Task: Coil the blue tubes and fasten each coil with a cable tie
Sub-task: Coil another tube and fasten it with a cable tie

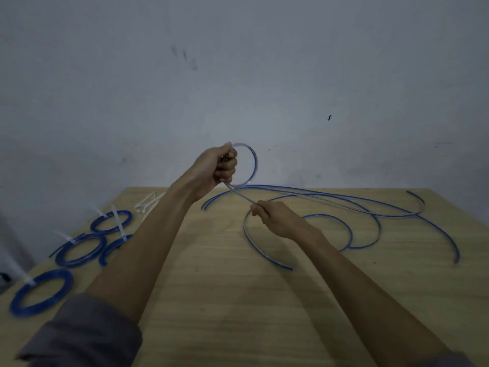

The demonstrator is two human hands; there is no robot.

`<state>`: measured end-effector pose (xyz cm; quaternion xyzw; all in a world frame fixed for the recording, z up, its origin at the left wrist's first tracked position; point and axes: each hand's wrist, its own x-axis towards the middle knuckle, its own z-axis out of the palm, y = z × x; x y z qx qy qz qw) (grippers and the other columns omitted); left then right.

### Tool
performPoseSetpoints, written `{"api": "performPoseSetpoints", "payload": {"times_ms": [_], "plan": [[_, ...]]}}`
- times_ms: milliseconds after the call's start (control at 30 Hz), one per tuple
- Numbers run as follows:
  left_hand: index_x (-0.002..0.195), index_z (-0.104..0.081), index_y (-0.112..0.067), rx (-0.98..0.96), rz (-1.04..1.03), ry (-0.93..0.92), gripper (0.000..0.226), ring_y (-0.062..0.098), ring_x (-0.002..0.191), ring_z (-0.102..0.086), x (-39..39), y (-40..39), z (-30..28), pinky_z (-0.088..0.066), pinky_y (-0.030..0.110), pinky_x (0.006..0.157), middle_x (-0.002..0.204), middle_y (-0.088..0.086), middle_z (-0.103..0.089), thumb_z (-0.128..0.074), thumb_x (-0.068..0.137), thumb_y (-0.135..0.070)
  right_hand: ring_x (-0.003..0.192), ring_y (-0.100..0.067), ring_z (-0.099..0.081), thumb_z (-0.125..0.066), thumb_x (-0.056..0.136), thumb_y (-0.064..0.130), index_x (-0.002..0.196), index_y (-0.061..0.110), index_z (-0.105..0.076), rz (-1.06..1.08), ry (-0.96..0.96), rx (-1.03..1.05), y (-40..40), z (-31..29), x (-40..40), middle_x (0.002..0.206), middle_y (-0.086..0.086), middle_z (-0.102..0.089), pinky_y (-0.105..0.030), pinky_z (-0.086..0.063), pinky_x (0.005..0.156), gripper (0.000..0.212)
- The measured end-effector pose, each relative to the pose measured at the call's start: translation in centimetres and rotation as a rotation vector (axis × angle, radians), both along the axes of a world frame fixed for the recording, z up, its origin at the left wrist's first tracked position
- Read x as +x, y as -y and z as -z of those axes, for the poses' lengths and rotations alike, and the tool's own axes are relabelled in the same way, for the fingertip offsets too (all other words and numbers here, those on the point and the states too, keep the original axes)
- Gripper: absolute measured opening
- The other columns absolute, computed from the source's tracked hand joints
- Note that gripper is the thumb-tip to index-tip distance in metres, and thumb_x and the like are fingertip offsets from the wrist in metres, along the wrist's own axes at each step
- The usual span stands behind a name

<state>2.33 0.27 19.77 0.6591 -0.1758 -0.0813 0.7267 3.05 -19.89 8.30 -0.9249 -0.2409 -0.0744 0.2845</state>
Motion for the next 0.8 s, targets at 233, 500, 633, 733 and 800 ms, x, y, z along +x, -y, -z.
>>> {"api": "performPoseSetpoints", "payload": {"times_ms": [233,500,633,733,800], "plan": [[0.069,-0.038,-0.019,0.581,-0.104,0.428,0.043,0.011,0.051,-0.026,-1.7,0.8,3.4,-0.023,0.027,0.051,0.056,-0.007,-0.031,-0.033,0.110,-0.031,0.095,-0.028,-0.056,-0.038,0.105,0.045,0.106,0.012,-0.060,0.074,0.175,-0.290,1.4,-2.7,2.0,0.101,-0.011,-0.061,-0.041,-0.045,0.080,0.039],[0.088,-0.051,-0.022,1.196,-0.262,0.801,0.034,0.020,0.070,-0.054,-0.9,0.9,7.5,-0.038,0.036,0.065,0.076,-0.003,-0.060,-0.029,0.108,-0.038,0.100,-0.034,-0.054,-0.034,0.108,0.024,0.129,0.014,-0.050,0.132,0.282,-0.495,2.5,-6.2,3.1,0.116,-0.013,-0.054,-0.038,-0.033,0.075,0.029],[0.085,-0.058,-0.015,1.253,-0.314,0.790,0.043,0.026,0.074,-0.060,0.9,-0.9,9.4,-0.045,0.040,0.077,0.076,0.004,-0.064,-0.027,0.108,-0.035,0.101,-0.033,-0.060,-0.037,0.109,0.028,0.127,0.017,-0.060,0.171,0.198,-0.331,3.2,-7.1,2.9,0.119,-0.011,-0.064,-0.044,-0.050,0.082,0.031],[0.082,-0.053,-0.012,1.283,-0.293,0.719,0.045,0.024,0.066,-0.051,1.3,-0.7,10.5,-0.040,0.043,0.086,0.068,0.001,-0.055,-0.024,0.109,-0.033,0.109,-0.030,-0.061,-0.041,0.107,0.023,0.128,0.012,-0.064,0.145,0.189,-0.125,2.5,-7.1,2.4,0.123,-0.011,-0.066,-0.046,-0.050,0.092,0.033],[0.080,-0.048,-0.011,1.180,-0.293,0.626,0.045,0.018,0.063,-0.046,1.3,-0.4,10.8,-0.037,0.043,0.090,0.066,-0.001,-0.049,-0.023,0.109,-0.034,0.112,-0.030,-0.060,-0.039,0.107,0.017,0.131,0.009,-0.063,0.122,0.182,-0.064,1.5,-7.2,2.0,0.125,-0.013,-0.065,-0.045,-0.048,0.097,0.035]]}}
